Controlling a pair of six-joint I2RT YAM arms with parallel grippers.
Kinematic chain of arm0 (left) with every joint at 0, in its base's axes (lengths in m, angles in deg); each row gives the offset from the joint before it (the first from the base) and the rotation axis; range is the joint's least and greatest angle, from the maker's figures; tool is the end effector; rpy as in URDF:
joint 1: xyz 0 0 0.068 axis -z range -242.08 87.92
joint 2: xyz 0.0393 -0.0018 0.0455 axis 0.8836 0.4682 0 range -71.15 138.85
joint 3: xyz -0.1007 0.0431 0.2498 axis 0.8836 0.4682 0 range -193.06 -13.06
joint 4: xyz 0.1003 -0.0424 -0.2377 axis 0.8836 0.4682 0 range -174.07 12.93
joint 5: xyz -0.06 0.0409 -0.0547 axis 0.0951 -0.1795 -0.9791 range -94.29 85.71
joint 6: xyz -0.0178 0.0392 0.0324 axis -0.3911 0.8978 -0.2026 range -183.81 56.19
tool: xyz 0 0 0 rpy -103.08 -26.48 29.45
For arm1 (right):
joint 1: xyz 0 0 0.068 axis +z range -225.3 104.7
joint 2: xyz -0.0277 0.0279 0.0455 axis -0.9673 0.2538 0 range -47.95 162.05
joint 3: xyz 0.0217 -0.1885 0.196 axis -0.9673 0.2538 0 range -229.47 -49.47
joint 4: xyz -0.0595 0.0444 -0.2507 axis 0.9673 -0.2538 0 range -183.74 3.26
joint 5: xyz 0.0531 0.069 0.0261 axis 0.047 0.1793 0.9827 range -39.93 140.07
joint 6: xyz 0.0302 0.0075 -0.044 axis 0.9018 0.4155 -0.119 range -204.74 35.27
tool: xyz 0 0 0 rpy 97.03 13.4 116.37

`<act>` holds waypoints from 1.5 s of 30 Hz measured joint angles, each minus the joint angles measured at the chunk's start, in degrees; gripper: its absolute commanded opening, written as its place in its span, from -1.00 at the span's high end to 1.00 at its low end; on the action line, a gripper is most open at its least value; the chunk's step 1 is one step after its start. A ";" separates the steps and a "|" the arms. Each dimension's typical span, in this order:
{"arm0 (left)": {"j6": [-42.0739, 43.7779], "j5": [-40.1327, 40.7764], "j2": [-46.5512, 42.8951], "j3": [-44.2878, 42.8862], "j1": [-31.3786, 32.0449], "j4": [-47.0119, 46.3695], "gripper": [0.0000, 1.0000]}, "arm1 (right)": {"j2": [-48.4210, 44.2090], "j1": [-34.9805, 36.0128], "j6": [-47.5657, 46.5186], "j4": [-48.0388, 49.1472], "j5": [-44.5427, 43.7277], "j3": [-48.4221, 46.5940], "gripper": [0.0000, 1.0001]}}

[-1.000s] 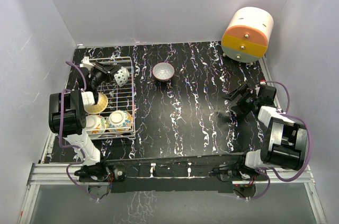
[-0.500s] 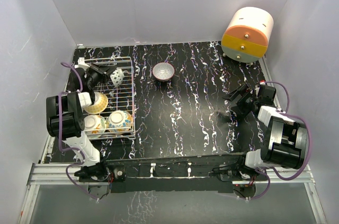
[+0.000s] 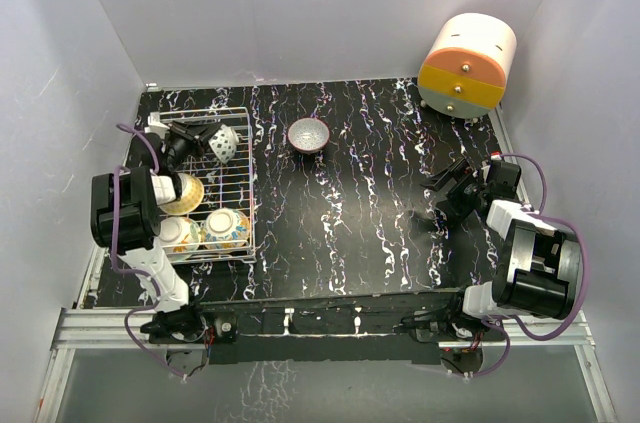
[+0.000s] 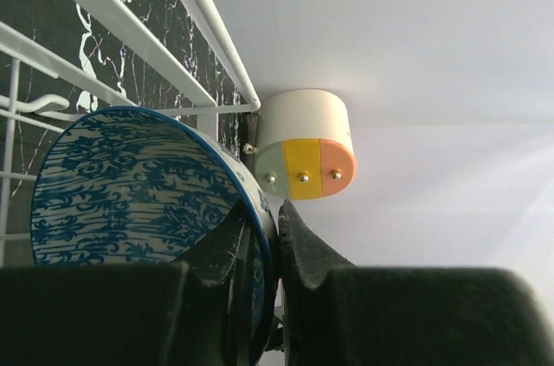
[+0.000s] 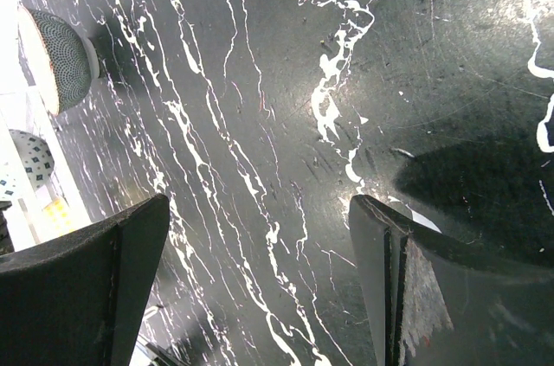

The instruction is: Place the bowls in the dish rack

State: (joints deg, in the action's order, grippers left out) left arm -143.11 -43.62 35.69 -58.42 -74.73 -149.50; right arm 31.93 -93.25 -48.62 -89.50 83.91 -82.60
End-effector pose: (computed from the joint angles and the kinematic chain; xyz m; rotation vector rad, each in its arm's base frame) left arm 0.3635 0.0584 0.1865 -0.7199 1.5422 -1.4103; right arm 0.2462 -0.0590 0.1573 0.8517 2.2623 0.8613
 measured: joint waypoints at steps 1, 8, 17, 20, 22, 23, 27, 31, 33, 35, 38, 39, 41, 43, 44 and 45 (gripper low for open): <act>0.22 0.07 0.00 -0.92 0.39 1.46 1.00 | 0.00 0.00 0.02 0.00 -0.09 0.00 -0.74; -0.15 0.31 2.29 -4.63 2.38 4.37 1.00 | 0.00 0.00 0.02 0.02 -0.42 0.00 -0.74; -1.16 1.18 3.56 -4.74 2.34 3.13 0.75 | 0.00 0.00 0.02 0.04 -0.70 0.00 -0.74; 1.57 2.08 2.10 -5.16 2.34 7.08 0.57 | 0.00 0.00 0.04 0.11 -0.70 0.02 -0.74; 3.37 2.45 1.20 -5.22 2.34 9.57 0.40 | 0.00 0.00 0.04 0.15 -0.70 0.02 -0.74; 4.24 2.47 0.87 -5.22 2.34 10.75 0.33 | 0.00 0.00 0.04 0.22 -0.70 0.02 -0.74; 6.51 2.54 0.20 -4.66 1.90 14.05 0.10 | 0.00 0.00 0.07 0.44 -0.68 0.02 -0.74; 7.41 2.01 -0.46 -3.61 1.57 15.61 0.05 | 0.00 0.00 0.07 0.46 -0.70 0.02 -0.74; 7.65 2.16 -0.66 -3.37 1.36 17.44 0.04 | 0.00 0.00 0.07 0.44 -0.68 0.02 -0.74; 7.85 1.84 -1.16 -3.39 1.01 19.26 0.04 | 0.00 0.00 0.07 0.46 -0.68 0.02 -0.74; 9.14 1.77 -2.54 -3.43 0.70 22.93 0.02 | 0.00 0.00 0.17 0.48 -0.70 0.02 -0.74; 9.73 1.77 -3.10 -3.45 0.61 24.26 0.01 | 0.00 0.00 0.22 0.48 -0.68 0.02 -0.74; 11.21 1.90 -4.22 -3.58 0.42 27.23 -0.03 | 0.02 0.00 0.24 0.52 -0.68 0.02 -0.74; 13.46 2.23 -5.66 -3.78 0.37 31.36 -0.09 | 0.07 0.00 0.28 0.66 -0.66 0.02 -0.74; 14.69 2.69 -6.54 -3.80 0.37 33.42 -0.12 | 0.11 0.00 0.28 0.90 -0.66 0.02 -0.74; 16.13 3.39 -7.52 -3.80 0.35 35.76 -0.14 | 0.13 0.00 0.28 1.03 -0.68 0.02 -0.74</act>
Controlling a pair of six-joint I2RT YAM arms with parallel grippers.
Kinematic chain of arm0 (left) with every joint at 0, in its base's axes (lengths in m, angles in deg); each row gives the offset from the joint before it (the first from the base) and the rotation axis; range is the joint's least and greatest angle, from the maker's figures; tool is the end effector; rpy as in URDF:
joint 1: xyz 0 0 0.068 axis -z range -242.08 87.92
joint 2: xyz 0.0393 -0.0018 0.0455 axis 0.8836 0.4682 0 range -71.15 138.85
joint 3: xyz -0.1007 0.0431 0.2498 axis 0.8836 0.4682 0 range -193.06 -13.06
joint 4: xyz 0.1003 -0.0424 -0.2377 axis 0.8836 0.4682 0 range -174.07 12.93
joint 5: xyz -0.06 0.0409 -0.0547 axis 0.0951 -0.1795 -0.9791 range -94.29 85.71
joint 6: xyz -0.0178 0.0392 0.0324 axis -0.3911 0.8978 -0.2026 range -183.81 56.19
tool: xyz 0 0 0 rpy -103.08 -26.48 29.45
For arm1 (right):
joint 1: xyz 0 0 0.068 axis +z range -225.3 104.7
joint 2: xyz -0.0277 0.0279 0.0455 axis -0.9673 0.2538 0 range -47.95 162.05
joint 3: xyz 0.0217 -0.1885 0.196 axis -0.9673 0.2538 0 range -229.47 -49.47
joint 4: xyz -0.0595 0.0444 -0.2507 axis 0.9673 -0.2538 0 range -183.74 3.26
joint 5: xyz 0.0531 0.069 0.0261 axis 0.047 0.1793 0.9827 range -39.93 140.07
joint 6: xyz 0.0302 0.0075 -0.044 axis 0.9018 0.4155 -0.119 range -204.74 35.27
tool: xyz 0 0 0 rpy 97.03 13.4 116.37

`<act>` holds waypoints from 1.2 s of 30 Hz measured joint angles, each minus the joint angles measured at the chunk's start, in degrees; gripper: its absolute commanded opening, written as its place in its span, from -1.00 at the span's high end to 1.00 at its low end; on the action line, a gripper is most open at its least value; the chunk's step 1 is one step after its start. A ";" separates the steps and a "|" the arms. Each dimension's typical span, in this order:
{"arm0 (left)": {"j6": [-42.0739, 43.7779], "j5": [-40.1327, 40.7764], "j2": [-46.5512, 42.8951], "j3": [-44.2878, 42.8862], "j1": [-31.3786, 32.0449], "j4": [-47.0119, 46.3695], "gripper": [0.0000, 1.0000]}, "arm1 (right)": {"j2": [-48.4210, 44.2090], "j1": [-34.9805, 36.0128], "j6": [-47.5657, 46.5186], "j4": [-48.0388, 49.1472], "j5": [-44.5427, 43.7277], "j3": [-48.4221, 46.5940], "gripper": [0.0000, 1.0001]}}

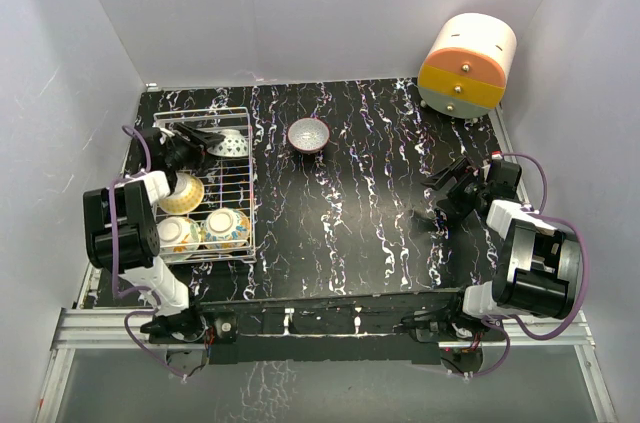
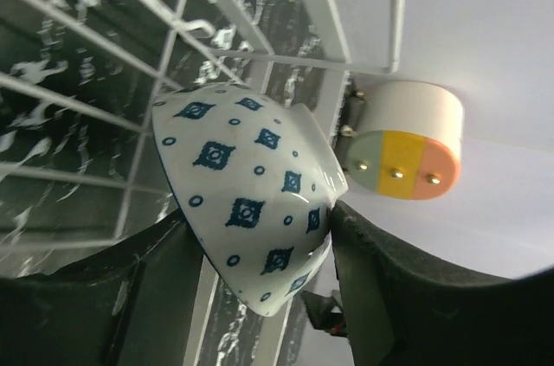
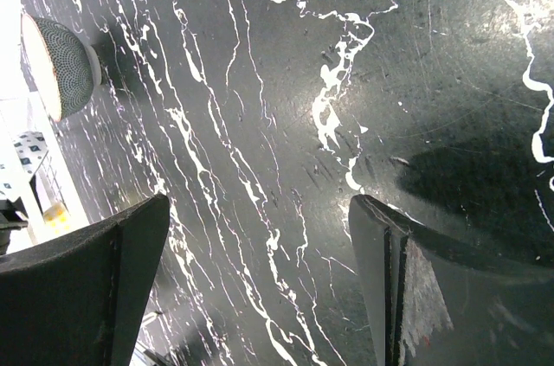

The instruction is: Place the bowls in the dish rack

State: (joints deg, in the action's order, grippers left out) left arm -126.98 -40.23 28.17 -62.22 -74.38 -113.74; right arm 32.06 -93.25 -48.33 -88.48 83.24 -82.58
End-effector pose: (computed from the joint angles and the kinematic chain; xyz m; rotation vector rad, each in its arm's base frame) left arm 0.3583 0.0567 0.1883 -0.8659 1.8524 -1.1789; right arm 0.2476 -0.0598 0.1577 0.8528 2.2495 0.8473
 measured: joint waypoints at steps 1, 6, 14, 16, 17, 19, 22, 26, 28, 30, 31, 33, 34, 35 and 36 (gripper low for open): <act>1.31 0.79 -1.03 0.00 -0.02 2.34 -0.17 | 0.00 0.00 0.02 0.17 0.02 0.00 -0.74; 7.28 4.04 -4.85 -0.04 -0.02 12.39 -0.25 | -0.02 0.00 0.15 0.59 0.07 0.20 -0.74; 14.53 5.73 -6.45 -2.08 -0.13 22.67 -0.36 | -0.07 0.00 0.20 0.76 0.39 1.64 -0.74; 15.98 6.38 -6.58 -3.02 -0.09 24.90 -0.39 | -0.17 0.00 0.20 0.70 0.46 1.95 -0.74; 16.72 6.75 -6.60 -3.61 -0.07 25.92 -0.40 | -0.24 0.00 0.17 0.72 0.46 2.03 -0.74; 18.43 7.96 -6.67 -5.18 -0.07 28.72 -0.42 | -0.46 0.00 0.17 0.72 0.46 2.05 -0.74; 20.57 10.03 -7.32 -6.86 -0.13 32.06 -0.44 | -0.72 0.00 0.22 0.74 0.48 2.05 -0.74; 23.19 12.85 -8.31 -9.55 -0.13 36.39 -0.45 | -0.92 0.00 0.46 0.72 0.68 2.05 -0.74; 24.15 13.75 -8.44 -10.97 -0.15 37.86 -0.45 | -0.96 0.00 0.61 0.74 0.85 2.05 -0.74; 24.87 14.38 -8.46 -12.39 -0.24 38.86 -0.45 | -1.05 0.00 0.79 0.72 0.92 2.05 -0.74; 25.16 14.51 -8.48 -13.09 -0.24 39.26 -0.45 | -1.11 0.00 0.83 0.74 0.92 2.05 -0.74; 25.79 14.67 -8.48 -14.23 -0.22 39.98 -0.45 | -1.20 0.00 0.98 0.74 0.94 2.05 -0.74; 26.12 14.88 -8.48 -14.99 -0.07 40.52 -0.44 | -1.22 0.00 1.01 0.74 0.98 2.05 -0.74; 26.67 15.34 -8.48 -16.04 0.33 41.38 -0.44 | -1.22 0.00 1.03 0.74 1.01 2.05 -0.74; 27.39 16.02 -8.48 -17.31 0.68 42.36 -0.44 | -1.22 0.00 1.03 0.74 1.05 2.05 -0.74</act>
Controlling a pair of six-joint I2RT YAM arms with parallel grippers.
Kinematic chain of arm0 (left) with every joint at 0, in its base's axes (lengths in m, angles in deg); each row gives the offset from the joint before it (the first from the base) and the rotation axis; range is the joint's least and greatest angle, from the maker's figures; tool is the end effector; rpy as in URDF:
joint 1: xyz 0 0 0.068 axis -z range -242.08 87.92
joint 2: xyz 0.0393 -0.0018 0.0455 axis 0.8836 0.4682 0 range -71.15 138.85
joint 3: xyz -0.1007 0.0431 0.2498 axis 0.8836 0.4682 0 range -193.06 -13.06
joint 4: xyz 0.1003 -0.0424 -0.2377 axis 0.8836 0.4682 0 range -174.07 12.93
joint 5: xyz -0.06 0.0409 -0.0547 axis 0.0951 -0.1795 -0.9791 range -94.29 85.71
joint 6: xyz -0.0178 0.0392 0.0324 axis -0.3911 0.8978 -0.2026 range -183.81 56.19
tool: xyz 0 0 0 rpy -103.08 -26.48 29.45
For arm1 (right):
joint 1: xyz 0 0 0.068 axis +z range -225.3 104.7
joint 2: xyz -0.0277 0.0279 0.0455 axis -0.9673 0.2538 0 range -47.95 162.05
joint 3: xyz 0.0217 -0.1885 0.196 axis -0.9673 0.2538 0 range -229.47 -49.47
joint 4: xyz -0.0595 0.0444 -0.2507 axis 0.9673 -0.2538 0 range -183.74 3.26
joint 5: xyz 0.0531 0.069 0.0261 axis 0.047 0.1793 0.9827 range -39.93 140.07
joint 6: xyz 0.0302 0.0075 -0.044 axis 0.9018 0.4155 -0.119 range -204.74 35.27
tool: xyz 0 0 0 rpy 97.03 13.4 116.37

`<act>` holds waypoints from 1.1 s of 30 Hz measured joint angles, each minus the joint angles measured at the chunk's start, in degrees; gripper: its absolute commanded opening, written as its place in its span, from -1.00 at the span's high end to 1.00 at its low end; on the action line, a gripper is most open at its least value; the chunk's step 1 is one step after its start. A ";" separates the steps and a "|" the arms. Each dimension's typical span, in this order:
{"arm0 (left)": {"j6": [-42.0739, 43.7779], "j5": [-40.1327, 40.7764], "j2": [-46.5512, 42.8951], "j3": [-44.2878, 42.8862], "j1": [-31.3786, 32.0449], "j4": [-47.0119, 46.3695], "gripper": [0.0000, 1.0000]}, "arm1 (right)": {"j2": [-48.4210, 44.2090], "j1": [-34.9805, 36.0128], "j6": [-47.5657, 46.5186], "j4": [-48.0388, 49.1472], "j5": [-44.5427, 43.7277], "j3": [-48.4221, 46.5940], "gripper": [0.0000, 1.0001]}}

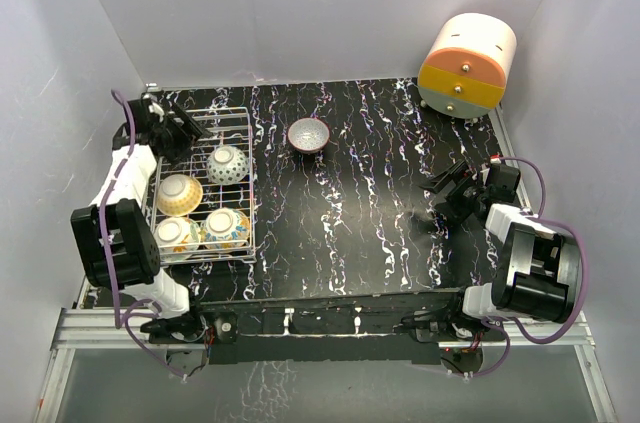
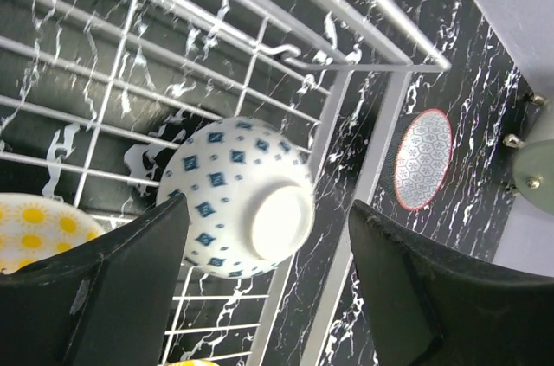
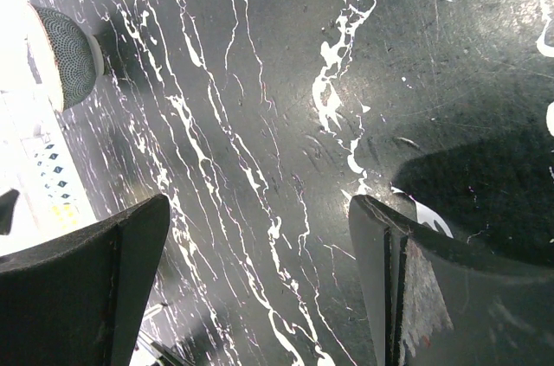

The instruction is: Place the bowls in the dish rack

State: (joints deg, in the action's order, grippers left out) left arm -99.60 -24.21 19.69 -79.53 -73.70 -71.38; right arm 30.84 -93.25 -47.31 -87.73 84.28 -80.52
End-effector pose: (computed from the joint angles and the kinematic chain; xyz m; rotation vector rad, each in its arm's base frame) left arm 0.3528 0.0601 0.2663 -0.7192 2.1238 -0.6166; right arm 0.2402 -0.0568 0.1537 0.8659 2.2467 0.8776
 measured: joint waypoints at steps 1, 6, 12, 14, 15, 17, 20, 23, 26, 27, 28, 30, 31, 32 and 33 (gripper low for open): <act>0.96 0.87 0.02 -1.66 0.61 1.38 -0.44 | 0.00 0.00 0.00 -0.02 0.04 0.00 -0.74; 8.90 8.11 1.38 -12.98 8.31 7.98 -0.44 | 0.00 0.00 0.00 0.00 0.09 0.00 -0.74; 15.67 16.20 1.64 -15.10 17.40 12.50 -0.44 | 0.22 0.00 -0.02 0.20 0.26 0.00 -0.74; 16.81 19.37 1.64 -13.46 18.47 13.79 -0.44 | 0.42 0.00 -0.02 0.35 0.28 0.00 -0.74; 17.27 20.61 1.66 -12.83 18.67 14.29 -0.44 | 0.46 0.00 -0.02 0.42 0.26 0.00 -0.74; 18.08 23.65 1.81 -11.89 19.45 15.72 -0.44 | 0.46 0.00 -0.02 0.57 0.28 0.00 -0.74; 19.10 28.22 2.43 -11.74 20.44 16.24 -0.44 | 0.61 0.00 -0.02 1.20 0.26 0.04 -0.74; 19.80 30.71 3.15 -11.74 21.07 16.24 -0.44 | 1.09 0.00 0.00 1.73 0.28 0.33 -0.74; 20.20 31.61 4.20 -11.74 21.55 16.04 -0.44 | 1.40 0.00 0.00 2.08 0.28 0.96 -0.74; 20.28 31.71 4.52 -11.72 21.73 15.89 -0.44 | 1.55 0.00 0.02 2.14 0.26 0.96 -0.74; 20.35 31.82 4.83 -11.58 21.90 15.72 -0.44 | 1.62 0.00 0.00 2.32 0.28 0.96 -0.74; 20.41 32.17 5.42 -11.50 21.99 15.63 -0.44 | 1.64 0.00 0.02 2.51 0.28 0.96 -0.74; 20.41 32.37 5.64 -11.50 21.99 15.63 -0.45 | 1.64 0.00 0.02 2.58 0.31 0.96 -0.74; 20.41 32.70 5.92 -11.47 21.99 15.63 -0.45 | 1.64 0.00 0.02 2.60 0.31 0.96 -0.74; 20.44 33.00 6.19 -11.43 21.99 15.61 -0.45 | 1.64 0.00 0.02 2.58 0.31 0.96 -0.74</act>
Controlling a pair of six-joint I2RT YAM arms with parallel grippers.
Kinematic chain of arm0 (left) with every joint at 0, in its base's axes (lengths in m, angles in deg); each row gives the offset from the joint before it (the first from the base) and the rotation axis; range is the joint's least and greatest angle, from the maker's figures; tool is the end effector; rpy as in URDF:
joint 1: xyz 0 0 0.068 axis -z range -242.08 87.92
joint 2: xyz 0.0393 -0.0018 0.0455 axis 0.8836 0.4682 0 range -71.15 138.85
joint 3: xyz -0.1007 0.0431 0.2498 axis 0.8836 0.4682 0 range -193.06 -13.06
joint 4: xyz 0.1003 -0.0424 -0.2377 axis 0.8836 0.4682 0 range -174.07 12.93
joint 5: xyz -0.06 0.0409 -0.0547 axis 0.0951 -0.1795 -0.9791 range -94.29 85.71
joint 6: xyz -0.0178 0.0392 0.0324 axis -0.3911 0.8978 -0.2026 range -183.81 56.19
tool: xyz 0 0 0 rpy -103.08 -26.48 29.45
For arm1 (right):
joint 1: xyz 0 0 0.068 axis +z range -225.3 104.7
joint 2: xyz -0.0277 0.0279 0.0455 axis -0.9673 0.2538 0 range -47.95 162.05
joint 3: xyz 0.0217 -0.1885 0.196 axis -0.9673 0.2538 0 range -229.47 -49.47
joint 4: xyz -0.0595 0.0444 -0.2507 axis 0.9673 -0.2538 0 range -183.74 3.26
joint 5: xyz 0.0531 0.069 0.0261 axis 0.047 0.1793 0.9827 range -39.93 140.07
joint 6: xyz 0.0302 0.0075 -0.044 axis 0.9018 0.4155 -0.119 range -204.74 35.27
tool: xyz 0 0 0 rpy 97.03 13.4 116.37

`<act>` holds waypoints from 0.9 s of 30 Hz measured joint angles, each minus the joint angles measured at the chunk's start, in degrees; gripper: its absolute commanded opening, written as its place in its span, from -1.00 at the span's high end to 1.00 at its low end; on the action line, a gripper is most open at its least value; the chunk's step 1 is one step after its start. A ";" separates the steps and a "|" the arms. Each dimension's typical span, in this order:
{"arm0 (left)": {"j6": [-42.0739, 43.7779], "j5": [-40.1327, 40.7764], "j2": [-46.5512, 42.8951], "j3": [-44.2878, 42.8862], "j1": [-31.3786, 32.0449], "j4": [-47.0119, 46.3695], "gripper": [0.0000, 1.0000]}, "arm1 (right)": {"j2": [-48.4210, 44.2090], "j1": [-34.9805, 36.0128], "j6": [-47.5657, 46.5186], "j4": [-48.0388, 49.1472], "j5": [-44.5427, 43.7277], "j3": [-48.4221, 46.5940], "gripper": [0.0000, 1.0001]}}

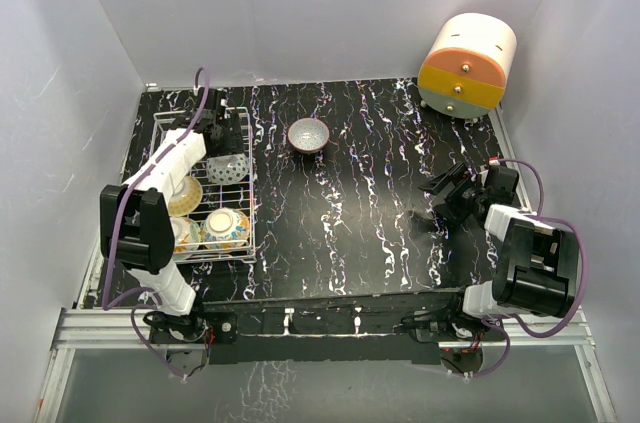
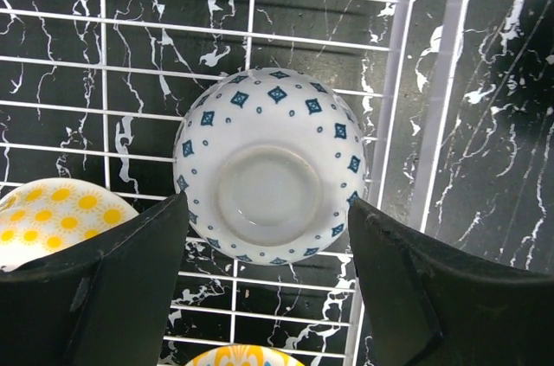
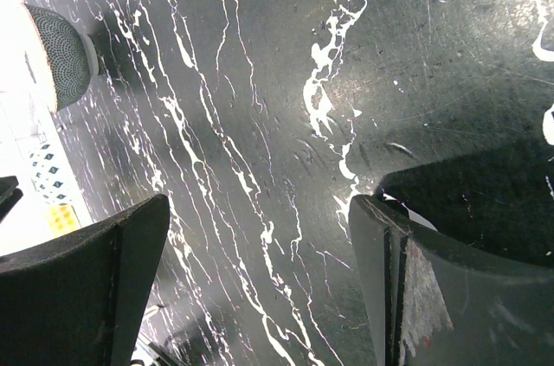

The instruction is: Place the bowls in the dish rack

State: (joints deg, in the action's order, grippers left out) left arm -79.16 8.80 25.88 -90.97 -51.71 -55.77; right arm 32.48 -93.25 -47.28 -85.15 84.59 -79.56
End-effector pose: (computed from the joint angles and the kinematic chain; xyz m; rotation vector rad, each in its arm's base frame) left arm 0.3723 -0.0600 0.2719 -0.2088 2.3622 0.0594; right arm 0.2410 -0.0569 0.1458 0.8640 2.2470 0.8845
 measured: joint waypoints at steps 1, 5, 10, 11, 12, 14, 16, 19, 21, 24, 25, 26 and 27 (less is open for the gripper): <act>0.02 0.33 0.15 0.11 0.00 0.00 -0.45 | 0.00 0.00 0.00 0.00 0.02 0.00 -0.74; 0.26 2.27 0.31 0.55 0.00 0.02 -0.44 | 0.00 0.00 0.00 0.02 0.20 0.00 -0.74; 0.39 3.93 2.29 0.55 0.00 -0.26 -0.44 | 0.00 0.00 0.07 0.02 0.59 0.00 -0.74; 0.52 4.35 2.82 0.55 0.00 -0.24 -0.44 | 0.00 0.00 0.09 0.04 0.61 0.00 -0.74; 0.63 4.90 3.08 0.55 0.09 -0.52 -0.43 | 0.00 0.00 0.11 0.02 0.63 0.00 -0.74; 0.79 5.49 3.08 0.55 0.15 -0.81 -0.38 | 0.00 0.00 0.11 0.04 0.68 0.00 -0.74; 0.90 5.97 3.39 0.55 0.15 -0.83 -0.33 | 0.00 0.00 0.13 0.07 0.79 0.00 -0.74; 1.36 7.21 4.09 0.55 0.15 -0.87 -0.34 | 0.00 0.00 0.17 0.20 0.90 0.00 -0.74; 1.55 8.20 4.81 0.31 0.07 -0.79 -0.35 | 0.00 0.00 0.17 0.31 1.05 0.00 -0.74; 1.95 9.51 6.38 -0.66 -0.63 -0.70 -0.35 | 0.00 0.00 0.17 0.42 1.20 0.00 -0.74; 2.10 9.73 6.73 -0.87 -1.14 -0.63 -0.35 | 0.00 0.00 0.17 0.39 1.27 0.00 -0.74; 2.21 9.84 6.93 -0.94 -1.79 -0.61 -0.35 | 0.00 0.00 0.17 0.42 1.29 0.00 -0.74; 2.29 9.92 6.95 -0.94 -2.64 -0.50 -0.35 | 0.00 0.00 0.17 0.42 1.29 0.00 -0.74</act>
State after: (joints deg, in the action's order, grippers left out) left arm -76.87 18.72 32.83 -91.91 -54.36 -56.28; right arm 32.48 -93.25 -47.11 -84.74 85.88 -79.56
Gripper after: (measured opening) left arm 0.673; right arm 0.873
